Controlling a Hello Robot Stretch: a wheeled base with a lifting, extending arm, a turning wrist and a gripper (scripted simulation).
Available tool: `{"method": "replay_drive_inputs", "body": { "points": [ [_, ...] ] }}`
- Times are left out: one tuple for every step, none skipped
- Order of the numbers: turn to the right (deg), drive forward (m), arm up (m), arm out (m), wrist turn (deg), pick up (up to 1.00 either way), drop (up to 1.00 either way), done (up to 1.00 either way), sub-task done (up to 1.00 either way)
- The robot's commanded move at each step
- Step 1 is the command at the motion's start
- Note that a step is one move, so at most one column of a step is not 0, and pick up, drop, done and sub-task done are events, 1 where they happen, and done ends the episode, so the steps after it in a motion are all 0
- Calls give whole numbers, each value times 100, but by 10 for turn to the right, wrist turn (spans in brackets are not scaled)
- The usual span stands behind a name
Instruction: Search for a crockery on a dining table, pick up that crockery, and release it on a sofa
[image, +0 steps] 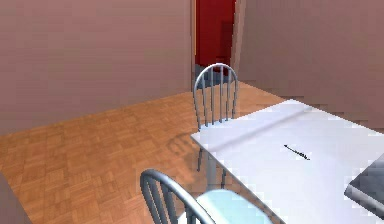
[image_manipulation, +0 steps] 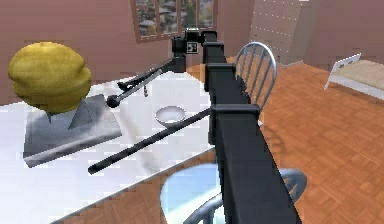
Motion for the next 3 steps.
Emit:
{"method": "replay_drive_inputs", "body": {
  "points": [
    [0, 0, 0, 0, 450, 0, 0, 0, 0],
    [0, 0, 0, 0, 240, 0, 0, 0, 0],
    [0, 0, -24, 0, 0, 0, 0, 0, 0]
  ]
}}
